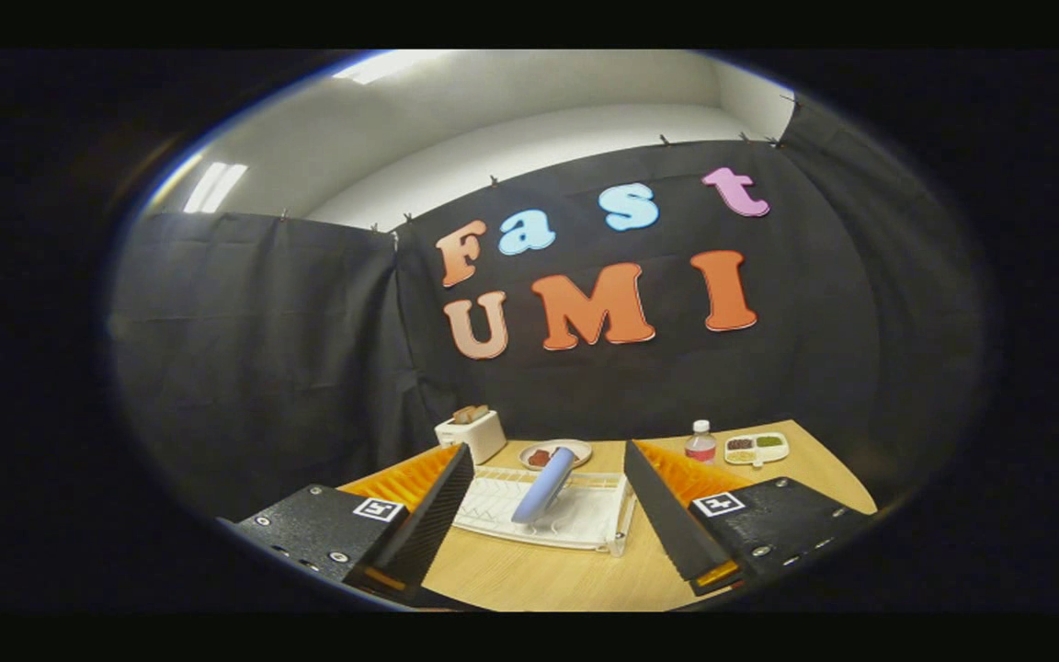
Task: Take the plate from the dish rack, then take the spoon from the basket and place it into the plate.
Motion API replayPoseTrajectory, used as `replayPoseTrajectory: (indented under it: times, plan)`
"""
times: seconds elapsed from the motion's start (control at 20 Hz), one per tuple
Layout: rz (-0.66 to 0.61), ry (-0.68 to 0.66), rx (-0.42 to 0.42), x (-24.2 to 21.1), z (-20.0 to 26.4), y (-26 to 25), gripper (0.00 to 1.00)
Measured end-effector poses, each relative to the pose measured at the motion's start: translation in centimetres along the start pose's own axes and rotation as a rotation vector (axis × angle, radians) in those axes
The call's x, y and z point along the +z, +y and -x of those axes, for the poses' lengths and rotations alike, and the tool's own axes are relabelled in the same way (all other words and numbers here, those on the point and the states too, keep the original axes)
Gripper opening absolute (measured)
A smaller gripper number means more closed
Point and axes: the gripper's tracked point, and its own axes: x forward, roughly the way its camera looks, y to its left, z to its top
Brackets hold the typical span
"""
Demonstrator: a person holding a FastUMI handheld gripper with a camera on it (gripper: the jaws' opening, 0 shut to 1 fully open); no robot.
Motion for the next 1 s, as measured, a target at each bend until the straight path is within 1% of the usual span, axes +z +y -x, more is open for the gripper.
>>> replayPoseTrajectory:
  times: [0.15,0.4,0.55,0.8,1.0]
  plan:
    - [-0.004,0.074,0.014,-1.1,-2.9,0.4,0.98]
    - [-0.044,0.284,0.027,-4.9,-8.4,0.0,0.98]
    - [-0.046,0.408,0.001,-6.9,-11.4,-1.5,0.97]
    - [-0.04,0.526,-0.034,-7.7,-15.3,-2.5,0.95]
    - [-0.056,0.642,-0.034,-9.4,-18.1,-2.5,0.94]
